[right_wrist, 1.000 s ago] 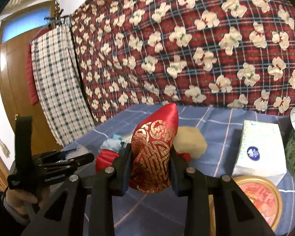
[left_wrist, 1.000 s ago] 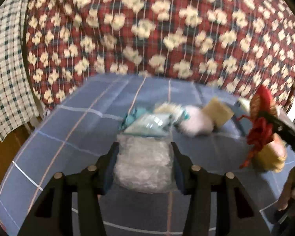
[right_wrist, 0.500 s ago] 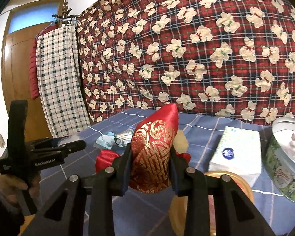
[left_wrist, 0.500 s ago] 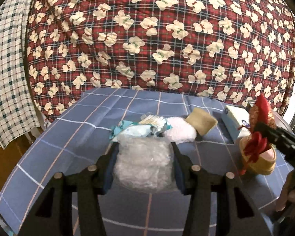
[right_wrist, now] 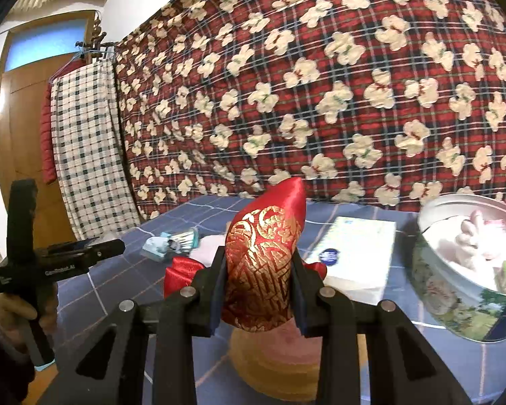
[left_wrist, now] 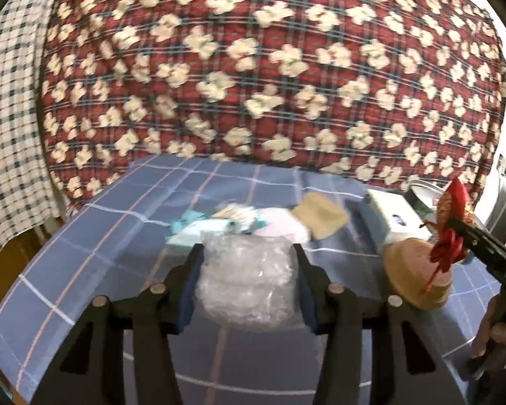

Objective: Organize soft objects
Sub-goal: 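Carry the plastic bag in the left tool and pouch in the right tool over the tin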

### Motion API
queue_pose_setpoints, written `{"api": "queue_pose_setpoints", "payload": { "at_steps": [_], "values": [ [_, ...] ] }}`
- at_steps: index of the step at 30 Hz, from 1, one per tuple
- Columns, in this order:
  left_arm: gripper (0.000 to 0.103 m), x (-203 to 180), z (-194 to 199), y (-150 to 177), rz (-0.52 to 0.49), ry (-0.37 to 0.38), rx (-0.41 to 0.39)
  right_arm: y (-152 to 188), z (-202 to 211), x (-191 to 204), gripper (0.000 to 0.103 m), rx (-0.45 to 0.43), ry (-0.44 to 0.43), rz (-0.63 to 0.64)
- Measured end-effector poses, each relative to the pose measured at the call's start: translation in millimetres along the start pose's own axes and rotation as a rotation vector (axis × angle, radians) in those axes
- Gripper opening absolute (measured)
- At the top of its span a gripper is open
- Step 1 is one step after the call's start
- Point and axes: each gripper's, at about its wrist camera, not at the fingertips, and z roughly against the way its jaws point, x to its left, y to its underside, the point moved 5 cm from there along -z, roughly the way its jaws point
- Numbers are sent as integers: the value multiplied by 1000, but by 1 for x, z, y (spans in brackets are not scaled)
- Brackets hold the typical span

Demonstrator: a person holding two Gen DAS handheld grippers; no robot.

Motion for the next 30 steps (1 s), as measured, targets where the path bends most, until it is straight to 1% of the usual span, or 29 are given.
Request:
{"api": "queue_pose_setpoints", "payload": {
  "at_steps": [12,19,24,30],
  "values": [
    [50,-89,-11,-7,-88,150,3,-5,34,-55,36,-57,95,-35],
    [50,-149,-14,-15,-156,245,-12,-7,46,-85,36,-70,158,-43],
    [50,-192,-18,-22,-192,305,-30,-13,58,-112,36,-96,229,-37],
    [50,-234,-26,-30,-194,369,-40,-18,75,-153,36,-129,322,-57]
  ]
}}
